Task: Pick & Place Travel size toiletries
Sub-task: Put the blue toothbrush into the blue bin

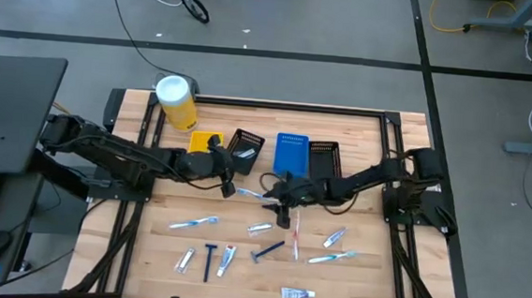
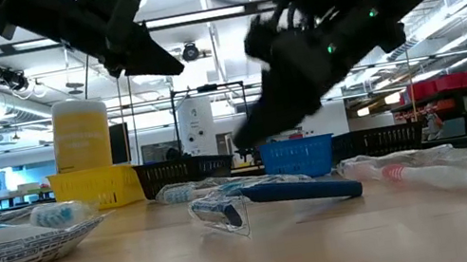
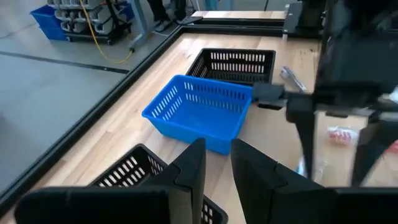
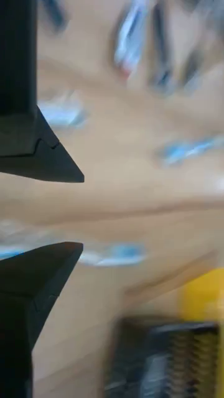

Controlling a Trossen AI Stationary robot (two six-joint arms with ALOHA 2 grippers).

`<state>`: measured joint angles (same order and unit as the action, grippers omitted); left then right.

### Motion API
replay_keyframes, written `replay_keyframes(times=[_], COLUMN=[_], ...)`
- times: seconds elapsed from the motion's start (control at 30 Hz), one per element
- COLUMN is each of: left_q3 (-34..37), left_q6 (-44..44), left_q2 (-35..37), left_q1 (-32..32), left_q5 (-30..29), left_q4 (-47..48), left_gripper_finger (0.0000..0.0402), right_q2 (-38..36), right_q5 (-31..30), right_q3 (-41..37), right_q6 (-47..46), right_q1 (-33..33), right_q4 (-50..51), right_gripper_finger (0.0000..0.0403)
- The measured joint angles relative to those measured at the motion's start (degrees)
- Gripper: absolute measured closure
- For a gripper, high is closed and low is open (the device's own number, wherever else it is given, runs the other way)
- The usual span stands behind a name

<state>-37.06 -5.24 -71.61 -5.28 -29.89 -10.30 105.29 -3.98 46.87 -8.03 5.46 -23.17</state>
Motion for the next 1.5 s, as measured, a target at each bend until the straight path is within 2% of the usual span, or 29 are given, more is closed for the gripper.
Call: replay_keyframes(times=[0.13,0.47,0.6,0.83,0.97,1.07,1.17,1.23,1.4,1.5], left_q3=[0.0,0.0,0.0,0.0,0.0,0.0,0.0,0.0,0.0,-0.04], left_q6=[1.21,2.72,4.04,4.56,4.18,4.16,4.13,3.87,2.18,2.02], left_q2=[0.0,0.0,0.0,0.0,-0.02,-0.02,-0.02,-0.02,-0.76,-1.96], left_q1=[0.65,2.47,3.06,4.65,5.14,5.12,5.09,5.1,5.07,5.07], left_q5=[0.09,0.08,0.09,0.02,0.01,0.09,0.11,0.11,0.12,0.16], left_q4=[0.01,0.29,0.13,0.2,0.32,0.32,0.36,0.48,0.6,-0.18], left_gripper_finger=[0.0317,0.0317,0.0317,0.0317,0.0317,0.0317,0.0317,0.0317,0.0317,0.0317], right_q2=[1.53,1.66,1.66,1.64,-0.38,-4.14,-9.66,-13.99,-24.4,-27.85], right_q5=[-5.45,-4.38,-5.04,-4.42,-0.13,-0.25,-3.24,-7.68,-20.31,-20.96], right_q3=[1.16,0.81,0.81,0.79,0.75,0.73,0.75,0.75,0.75,0.75], right_q6=[-4.11,-6.49,-5.84,-9.42,-12.11,-12.73,-12.75,-12.84,-22.15,-26.54], right_q1=[-0.09,0.06,0.38,0.33,0.62,1.35,2.34,2.95,2.2,-0.63], right_q4=[7.91,10.88,11.35,11.36,12.64,14.09,15.93,19.16,36.35,42.93], right_gripper_finger=[0.0224,0.0232,0.0268,0.0373,0.0383,0.0383,0.0378,0.0376,0.0375,0.0375])
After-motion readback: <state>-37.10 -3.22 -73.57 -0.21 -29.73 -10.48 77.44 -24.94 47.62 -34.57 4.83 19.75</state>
